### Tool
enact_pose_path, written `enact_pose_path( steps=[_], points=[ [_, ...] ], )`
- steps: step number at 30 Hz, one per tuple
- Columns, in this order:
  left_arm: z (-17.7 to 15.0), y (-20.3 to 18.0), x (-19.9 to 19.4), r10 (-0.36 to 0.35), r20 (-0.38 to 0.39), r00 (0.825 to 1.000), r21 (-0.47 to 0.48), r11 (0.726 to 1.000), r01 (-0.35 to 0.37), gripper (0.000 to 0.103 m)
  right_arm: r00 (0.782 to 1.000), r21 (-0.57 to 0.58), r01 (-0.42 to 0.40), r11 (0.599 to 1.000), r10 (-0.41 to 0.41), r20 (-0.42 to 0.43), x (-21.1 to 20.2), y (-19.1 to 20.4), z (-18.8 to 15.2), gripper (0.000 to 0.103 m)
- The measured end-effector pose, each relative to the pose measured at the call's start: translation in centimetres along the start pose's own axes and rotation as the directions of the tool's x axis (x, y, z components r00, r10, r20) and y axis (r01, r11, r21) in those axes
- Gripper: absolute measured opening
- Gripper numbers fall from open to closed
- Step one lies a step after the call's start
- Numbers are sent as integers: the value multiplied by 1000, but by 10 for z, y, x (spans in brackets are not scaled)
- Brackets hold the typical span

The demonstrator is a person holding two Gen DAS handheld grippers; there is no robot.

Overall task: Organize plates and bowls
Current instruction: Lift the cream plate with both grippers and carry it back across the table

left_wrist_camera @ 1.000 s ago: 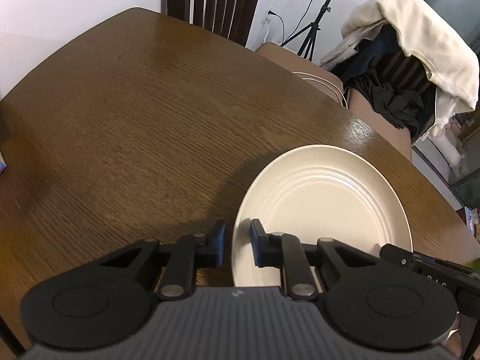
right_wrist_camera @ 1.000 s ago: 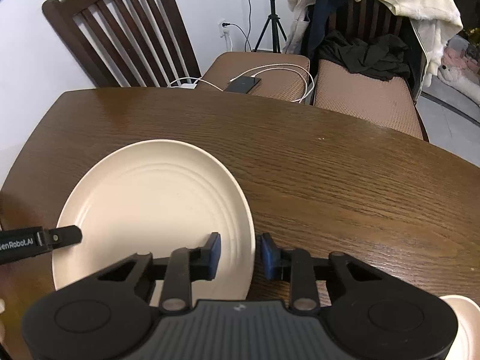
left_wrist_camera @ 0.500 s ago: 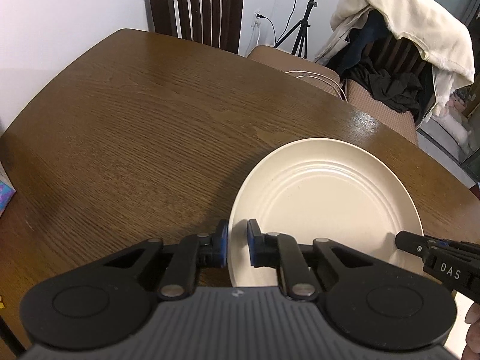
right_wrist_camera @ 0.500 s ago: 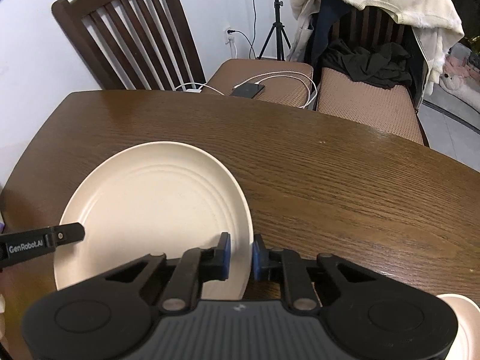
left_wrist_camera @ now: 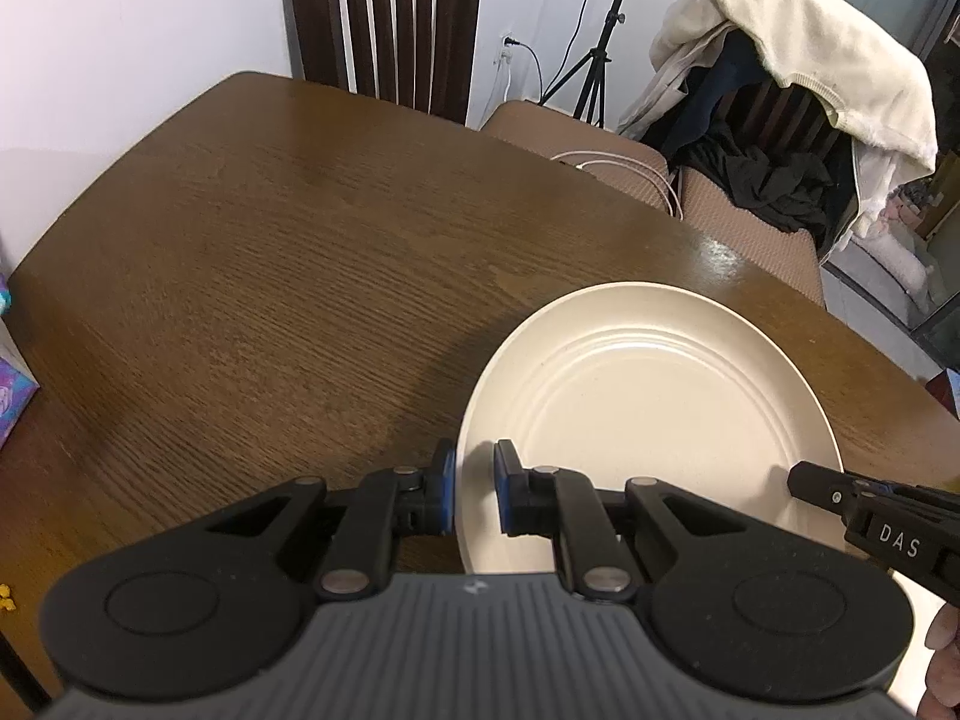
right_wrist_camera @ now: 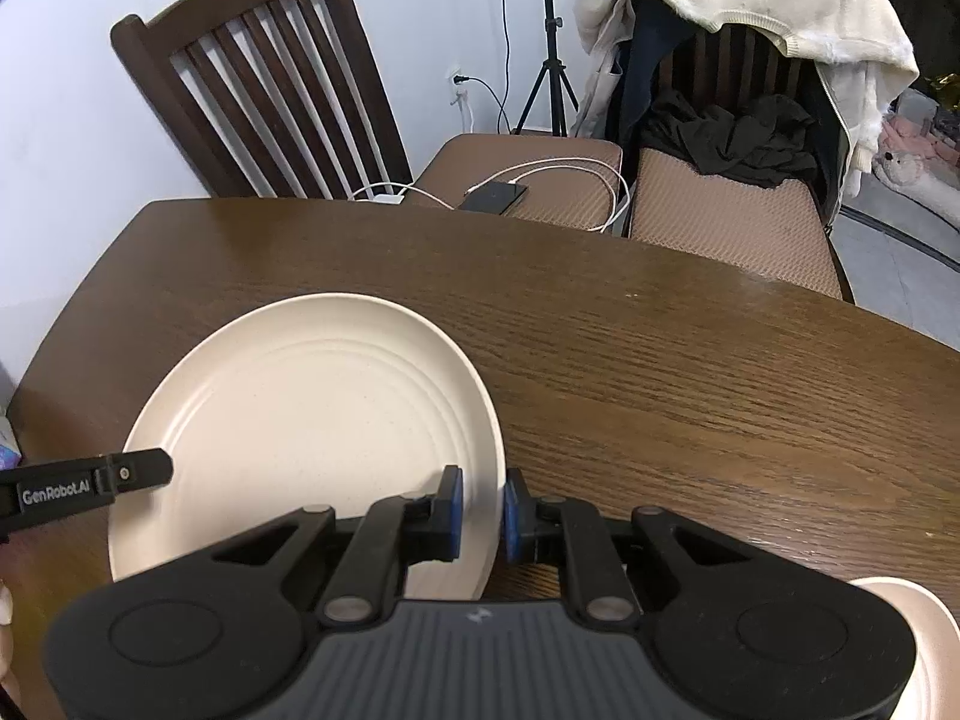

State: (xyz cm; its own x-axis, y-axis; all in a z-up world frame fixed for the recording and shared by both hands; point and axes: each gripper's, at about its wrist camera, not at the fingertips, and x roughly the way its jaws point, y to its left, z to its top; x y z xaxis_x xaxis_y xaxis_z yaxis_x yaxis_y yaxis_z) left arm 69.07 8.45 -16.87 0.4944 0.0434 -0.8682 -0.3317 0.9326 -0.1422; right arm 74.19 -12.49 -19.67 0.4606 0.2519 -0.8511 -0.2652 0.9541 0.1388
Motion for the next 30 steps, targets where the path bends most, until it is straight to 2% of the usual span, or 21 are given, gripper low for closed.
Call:
enact_pose_path(
  steps=[30],
  points=[
    [-4,-15,-93,-53,76,996,18,998,52,13,997,34,2,999,-4,77,-85,-5,-1,13]
  ],
)
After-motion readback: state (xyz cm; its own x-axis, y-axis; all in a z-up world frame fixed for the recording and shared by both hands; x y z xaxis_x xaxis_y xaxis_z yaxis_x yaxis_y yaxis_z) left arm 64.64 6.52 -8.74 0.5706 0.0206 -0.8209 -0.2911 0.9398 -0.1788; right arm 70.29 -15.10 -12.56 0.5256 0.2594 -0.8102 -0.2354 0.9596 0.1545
